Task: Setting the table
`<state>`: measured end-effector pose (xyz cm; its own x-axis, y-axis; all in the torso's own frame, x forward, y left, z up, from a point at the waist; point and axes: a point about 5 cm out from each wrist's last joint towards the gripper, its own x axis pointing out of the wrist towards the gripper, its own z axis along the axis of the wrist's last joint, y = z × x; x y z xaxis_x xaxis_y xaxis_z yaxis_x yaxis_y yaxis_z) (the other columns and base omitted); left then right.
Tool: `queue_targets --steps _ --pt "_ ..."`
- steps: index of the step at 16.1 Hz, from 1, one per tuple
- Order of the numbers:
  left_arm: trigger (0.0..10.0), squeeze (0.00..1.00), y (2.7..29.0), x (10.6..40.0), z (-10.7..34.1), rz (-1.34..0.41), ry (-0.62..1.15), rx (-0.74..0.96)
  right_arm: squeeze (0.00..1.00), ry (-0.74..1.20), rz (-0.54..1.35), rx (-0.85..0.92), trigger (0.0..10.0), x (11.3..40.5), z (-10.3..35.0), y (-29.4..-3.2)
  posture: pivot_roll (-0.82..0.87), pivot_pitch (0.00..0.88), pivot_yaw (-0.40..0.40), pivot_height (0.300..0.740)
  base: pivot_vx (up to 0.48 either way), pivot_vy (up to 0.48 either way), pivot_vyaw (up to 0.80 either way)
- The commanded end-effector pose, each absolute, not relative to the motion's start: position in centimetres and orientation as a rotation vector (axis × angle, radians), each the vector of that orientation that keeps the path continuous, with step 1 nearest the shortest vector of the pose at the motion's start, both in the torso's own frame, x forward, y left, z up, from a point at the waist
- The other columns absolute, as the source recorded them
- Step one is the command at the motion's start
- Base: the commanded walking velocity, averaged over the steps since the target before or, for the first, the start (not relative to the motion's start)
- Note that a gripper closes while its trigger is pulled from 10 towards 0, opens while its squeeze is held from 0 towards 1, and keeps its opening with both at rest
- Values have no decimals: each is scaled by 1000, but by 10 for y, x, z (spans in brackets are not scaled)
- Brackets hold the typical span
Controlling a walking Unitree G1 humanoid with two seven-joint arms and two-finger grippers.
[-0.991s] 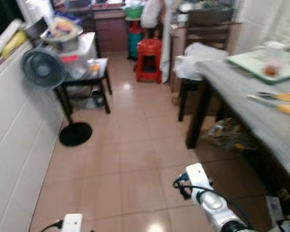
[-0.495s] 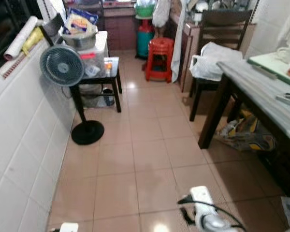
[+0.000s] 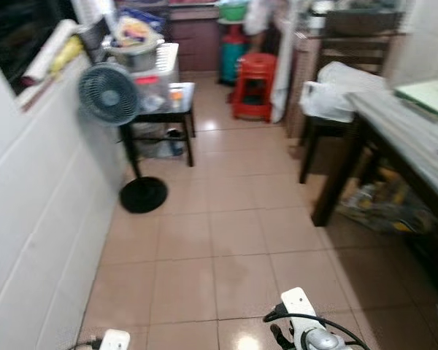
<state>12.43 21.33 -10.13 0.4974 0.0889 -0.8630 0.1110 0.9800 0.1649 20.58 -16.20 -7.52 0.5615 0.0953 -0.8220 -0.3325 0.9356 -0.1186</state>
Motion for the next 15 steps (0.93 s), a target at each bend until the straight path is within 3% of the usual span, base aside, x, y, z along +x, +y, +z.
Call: queue_targets --steps 1,7,13,15 --pt "10000 0 214 125 -101 -20 1058 222 0 932 285 -286 10000 210 -73 -158 -51 0 33 740 0 0 800" --pt "10000 0 217 127 -100 -16 1062 228 0 943 344 -340 10000 207 -75 -154 -30 0 18 740 0 0 800" --pt "10000 0 227 118 -100 127 1049 164 0 913 382 -364 10000 213 -71 -148 76 0 -77 740 0 0 794" --pt "10000 0 223 115 -101 176 1020 120 0 929 312 -290 10000 214 -71 -154 120 0 -75 740 0 0 0"
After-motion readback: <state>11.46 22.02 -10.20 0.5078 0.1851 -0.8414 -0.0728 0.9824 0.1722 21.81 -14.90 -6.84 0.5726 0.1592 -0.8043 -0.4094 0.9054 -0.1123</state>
